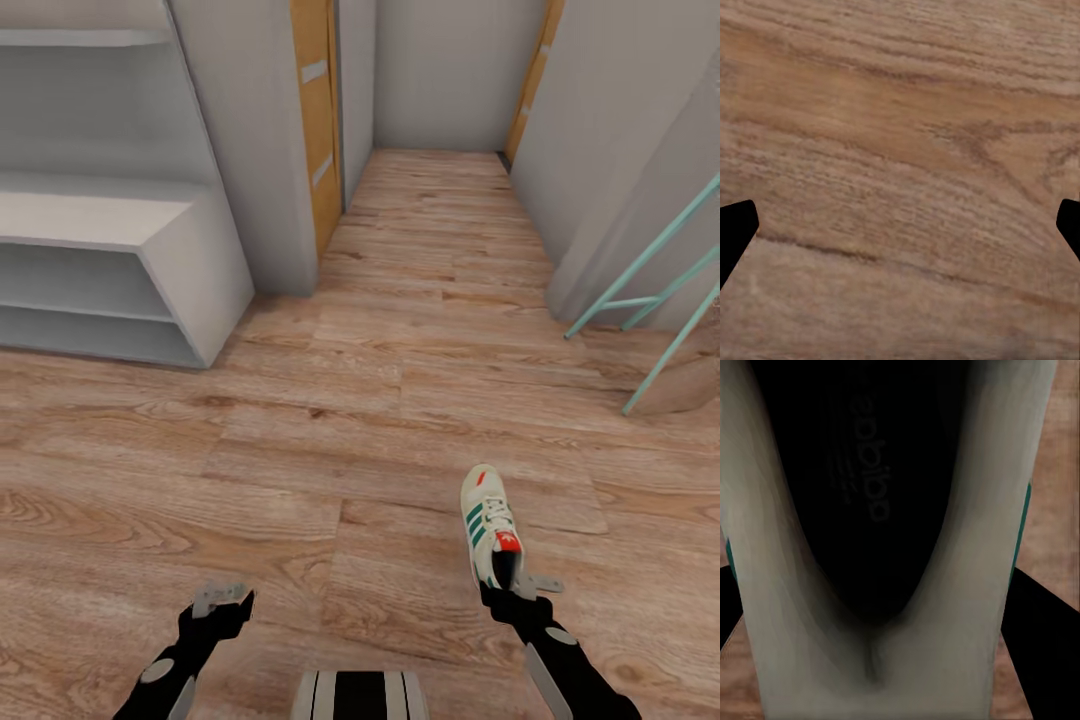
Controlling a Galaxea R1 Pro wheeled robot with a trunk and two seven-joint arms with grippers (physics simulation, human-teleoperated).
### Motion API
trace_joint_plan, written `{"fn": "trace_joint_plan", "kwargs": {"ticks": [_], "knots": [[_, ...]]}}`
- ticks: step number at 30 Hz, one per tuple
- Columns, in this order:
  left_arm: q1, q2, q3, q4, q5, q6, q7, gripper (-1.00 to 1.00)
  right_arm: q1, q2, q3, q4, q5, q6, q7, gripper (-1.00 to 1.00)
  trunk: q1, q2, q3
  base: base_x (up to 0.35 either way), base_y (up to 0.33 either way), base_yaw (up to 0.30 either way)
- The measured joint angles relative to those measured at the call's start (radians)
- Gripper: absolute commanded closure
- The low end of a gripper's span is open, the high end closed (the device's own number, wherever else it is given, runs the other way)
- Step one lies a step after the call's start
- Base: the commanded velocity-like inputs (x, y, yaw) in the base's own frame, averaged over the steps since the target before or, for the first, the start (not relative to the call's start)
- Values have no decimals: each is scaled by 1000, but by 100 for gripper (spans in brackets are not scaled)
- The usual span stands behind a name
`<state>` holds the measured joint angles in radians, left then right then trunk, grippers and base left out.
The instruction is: Pick up the two gym shoes and the two sandals from the corridor floor and place them onto the hallstand (shoe rack) in the corridor, making sure they are on the rack and not on the floor. Arrange them so the two gym shoes are next to each other and the two sandals are next to each other.
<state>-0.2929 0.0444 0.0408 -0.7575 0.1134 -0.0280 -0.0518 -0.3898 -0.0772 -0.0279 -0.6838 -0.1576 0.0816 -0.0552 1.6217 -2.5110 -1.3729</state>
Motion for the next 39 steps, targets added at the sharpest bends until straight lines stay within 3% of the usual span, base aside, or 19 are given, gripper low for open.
{"fn": "trace_joint_plan", "kwargs": {"ticks": [4, 6, 10, 13, 19, 23, 32, 39], "knots": [[35, 17, 18, 14, 1, -63, 0, -100, 0, -2, 2, -5, 47, 0, 0, 100, -2, 1, 22, 0, 0, 0], [55, 25, 25, 22, 2, -96, 0, -100, 0, -6, 3, -5, 112, -3, -1, 100, -3, 1, 33, 0, 0, 0], [76, 29, 29, 47, 3, -117, 0, -100, 2, -11, 1, -2, 185, -6, -3, 100, -4, 2, 54, 0, 0, 0], [84, 30, 30, 60, 3, -125, 0, -100, 6, -13, -1, -2, 209, -17, -5, 100, -6, 3, 71, 0, 0, 0], [91, 31, 30, 69, 2, -133, 0, -100, 43, -14, -2, 7, 222, -107, -6, 100, -9, 4, 103, 0, 0, 0], [94, 31, 31, 72, 2, -175, 0, -100, 91, -14, -2, 20, 225, -208, -6, 100, -10, 5, 125, 0, 0, 0], [97, 28, 30, 99, 4, -215, 1, -100, 186, -10, -3, 33, 223, -300, -5, 100, -14, 7, 174, 0, 0, 0], [96, 21, 28, 122, -2, -217, 0, -100, 194, 0, -2, 96, 221, -346, -6, 100, -18, 9, 212, 0, 0, 0]]}}
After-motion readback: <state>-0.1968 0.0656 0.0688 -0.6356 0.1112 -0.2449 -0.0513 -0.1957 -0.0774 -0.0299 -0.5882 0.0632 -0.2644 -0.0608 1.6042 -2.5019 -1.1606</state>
